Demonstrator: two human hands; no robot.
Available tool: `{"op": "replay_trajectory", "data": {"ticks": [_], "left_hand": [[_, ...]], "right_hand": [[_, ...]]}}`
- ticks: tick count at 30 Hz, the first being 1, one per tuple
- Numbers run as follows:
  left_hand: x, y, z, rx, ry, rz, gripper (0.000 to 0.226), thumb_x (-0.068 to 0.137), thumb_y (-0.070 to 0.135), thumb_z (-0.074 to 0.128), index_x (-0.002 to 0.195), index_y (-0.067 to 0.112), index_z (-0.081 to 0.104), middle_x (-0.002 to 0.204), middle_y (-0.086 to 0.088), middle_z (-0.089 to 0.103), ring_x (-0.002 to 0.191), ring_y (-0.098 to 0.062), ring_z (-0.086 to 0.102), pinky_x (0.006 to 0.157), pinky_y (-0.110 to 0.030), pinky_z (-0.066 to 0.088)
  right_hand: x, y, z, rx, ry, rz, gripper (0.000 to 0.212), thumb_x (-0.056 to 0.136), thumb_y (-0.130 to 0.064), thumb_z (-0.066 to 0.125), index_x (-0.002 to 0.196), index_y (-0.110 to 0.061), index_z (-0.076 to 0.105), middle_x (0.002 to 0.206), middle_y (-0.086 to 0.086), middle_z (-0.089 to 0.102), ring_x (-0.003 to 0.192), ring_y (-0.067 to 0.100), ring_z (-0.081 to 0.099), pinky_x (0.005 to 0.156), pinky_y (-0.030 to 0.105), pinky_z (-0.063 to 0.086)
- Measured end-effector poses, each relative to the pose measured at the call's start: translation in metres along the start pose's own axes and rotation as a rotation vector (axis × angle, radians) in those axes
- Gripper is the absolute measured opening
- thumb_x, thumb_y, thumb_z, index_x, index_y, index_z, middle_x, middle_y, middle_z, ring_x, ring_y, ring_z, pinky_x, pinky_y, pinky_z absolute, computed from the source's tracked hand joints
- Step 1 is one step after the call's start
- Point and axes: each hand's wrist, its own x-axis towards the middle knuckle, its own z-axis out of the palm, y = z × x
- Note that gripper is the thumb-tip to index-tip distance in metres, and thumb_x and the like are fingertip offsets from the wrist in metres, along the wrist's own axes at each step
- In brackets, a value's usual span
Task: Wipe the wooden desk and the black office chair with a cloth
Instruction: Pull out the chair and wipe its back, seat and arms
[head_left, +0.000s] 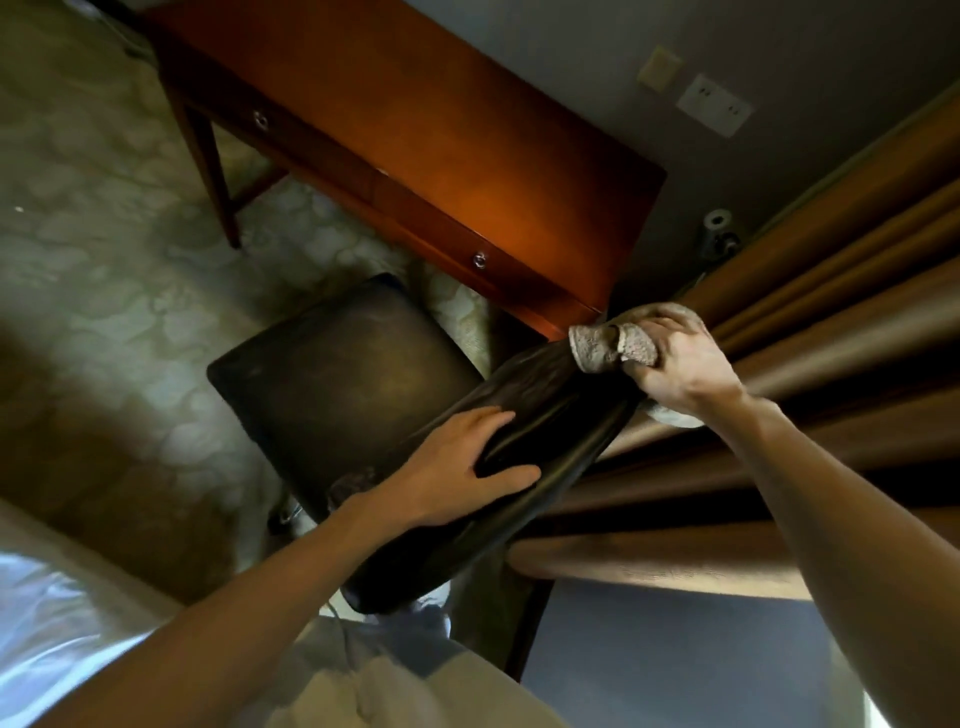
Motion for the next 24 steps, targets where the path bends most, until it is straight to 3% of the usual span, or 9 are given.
{"op": "replay_trajectory", "data": {"ticks": [4, 7, 10, 15, 18, 21, 24], "left_hand": [[-0.017, 0.001, 0.001, 0.100, 0.177, 0.008, 0.094, 0.080, 0.084, 0.049, 0.154, 0.026, 0.042, 0.156, 0.005, 0.042, 0.144, -0.012, 0.037, 0.120, -0.038, 0.033], [-0.026, -0.001, -0.006, 0.210, 0.278, 0.077, 0.088, 0.084, 0.076, 0.061, 0.153, 0.023, 0.043, 0.153, 0.002, 0.047, 0.141, -0.016, 0.041, 0.118, -0.037, 0.033], [-0.033, -0.003, -0.013, 0.275, 0.211, 0.068, 0.094, 0.084, 0.079, 0.059, 0.155, 0.021, 0.040, 0.158, 0.000, 0.043, 0.145, -0.017, 0.036, 0.121, -0.043, 0.027], [-0.059, -0.011, -0.037, 0.282, 0.168, 0.023, 0.096, 0.083, 0.083, 0.054, 0.157, 0.025, 0.036, 0.160, 0.003, 0.040, 0.148, -0.017, 0.032, 0.123, -0.046, 0.023], [-0.088, -0.030, -0.059, 0.127, 0.032, 0.074, 0.099, 0.079, 0.084, 0.059, 0.159, 0.035, 0.028, 0.162, 0.011, 0.034, 0.148, -0.013, 0.031, 0.121, -0.037, 0.029], [-0.120, -0.062, -0.080, 0.088, -0.097, 0.069, 0.109, 0.070, 0.089, 0.062, 0.159, 0.039, 0.024, 0.159, 0.016, 0.031, 0.143, -0.002, 0.033, 0.108, -0.020, 0.031], [-0.138, -0.086, -0.085, 0.054, -0.115, -0.003, 0.117, 0.068, 0.090, 0.063, 0.162, 0.037, 0.018, 0.164, 0.013, 0.025, 0.142, -0.002, 0.028, 0.111, -0.026, 0.032]], "right_hand": [[-0.032, -0.036, -0.002, -0.108, 0.119, -0.078, 0.051, 0.077, -0.058, 0.042, 0.108, -0.031, 0.073, 0.111, 0.000, 0.074, 0.117, 0.027, 0.063, 0.107, 0.049, 0.044], [-0.066, -0.076, 0.008, -0.172, 0.116, -0.088, 0.056, 0.074, -0.060, 0.039, 0.109, -0.033, 0.073, 0.112, -0.001, 0.075, 0.117, 0.025, 0.064, 0.110, 0.045, 0.041], [-0.092, -0.105, 0.022, -0.078, 0.101, -0.050, 0.056, 0.070, -0.054, 0.047, 0.112, -0.026, 0.073, 0.116, 0.005, 0.075, 0.119, 0.027, 0.062, 0.115, 0.041, 0.035], [-0.115, -0.131, 0.029, 0.039, 0.139, 0.014, 0.063, 0.070, -0.051, 0.053, 0.120, -0.017, 0.072, 0.122, 0.010, 0.072, 0.124, 0.032, 0.059, 0.113, 0.043, 0.036], [-0.116, -0.143, 0.029, 0.051, 0.128, 0.054, 0.061, 0.072, -0.051, 0.055, 0.123, -0.021, 0.070, 0.126, 0.008, 0.070, 0.127, 0.031, 0.056, 0.111, 0.041, 0.033], [-0.119, -0.153, 0.031, 0.040, 0.142, 0.076, 0.058, 0.074, -0.052, 0.053, 0.121, -0.022, 0.070, 0.123, 0.008, 0.071, 0.126, 0.031, 0.056, 0.109, 0.041, 0.032], [-0.117, -0.159, 0.032, 0.018, 0.129, 0.115, 0.059, 0.074, -0.054, 0.051, 0.120, -0.022, 0.070, 0.125, 0.009, 0.070, 0.127, 0.033, 0.056, 0.112, 0.045, 0.034]]}}
